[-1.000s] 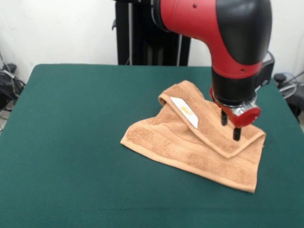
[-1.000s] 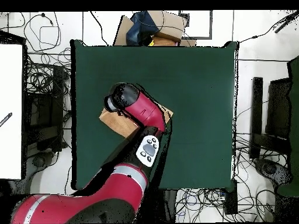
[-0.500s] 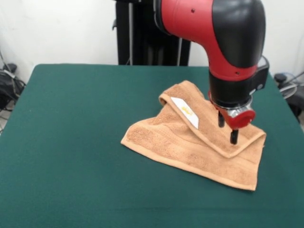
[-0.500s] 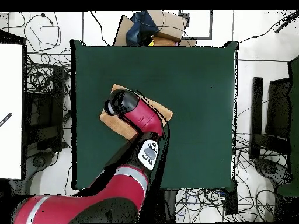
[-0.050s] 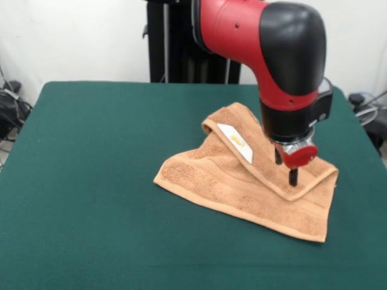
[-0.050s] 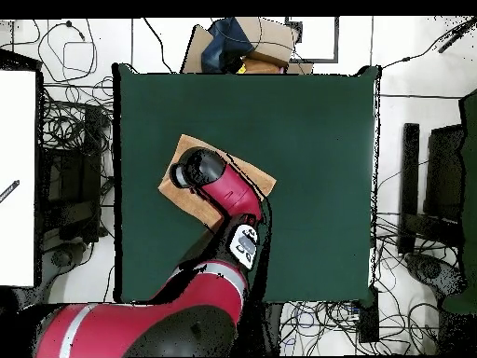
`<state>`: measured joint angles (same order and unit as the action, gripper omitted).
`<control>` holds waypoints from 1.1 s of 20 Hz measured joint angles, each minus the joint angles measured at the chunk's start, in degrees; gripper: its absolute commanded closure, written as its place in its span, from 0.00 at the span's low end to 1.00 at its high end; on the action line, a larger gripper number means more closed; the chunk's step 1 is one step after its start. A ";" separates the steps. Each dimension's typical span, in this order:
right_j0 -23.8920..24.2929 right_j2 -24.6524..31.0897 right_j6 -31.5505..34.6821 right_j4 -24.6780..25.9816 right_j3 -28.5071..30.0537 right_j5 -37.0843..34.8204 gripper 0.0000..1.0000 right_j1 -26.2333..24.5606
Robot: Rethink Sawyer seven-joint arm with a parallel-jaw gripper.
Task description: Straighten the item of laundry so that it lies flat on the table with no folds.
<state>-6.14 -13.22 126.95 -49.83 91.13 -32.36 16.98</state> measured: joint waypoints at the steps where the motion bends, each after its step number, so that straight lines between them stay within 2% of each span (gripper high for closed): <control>1: 0.25 0.40 0.00 0.00 0.14 0.70 0.00 -0.18; 7: 1.11 2.48 0.00 -0.04 0.20 5.38 0.00 -1.61; 16: 1.15 2.58 0.00 0.31 -0.01 5.56 0.00 -1.65; 17: 1.14 2.58 0.00 0.39 -0.05 5.56 1.00 -1.67; 22: 0.87 2.33 0.00 1.24 -0.58 5.57 1.00 -1.74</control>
<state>-5.27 -10.89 126.95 -48.59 90.54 -26.79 15.23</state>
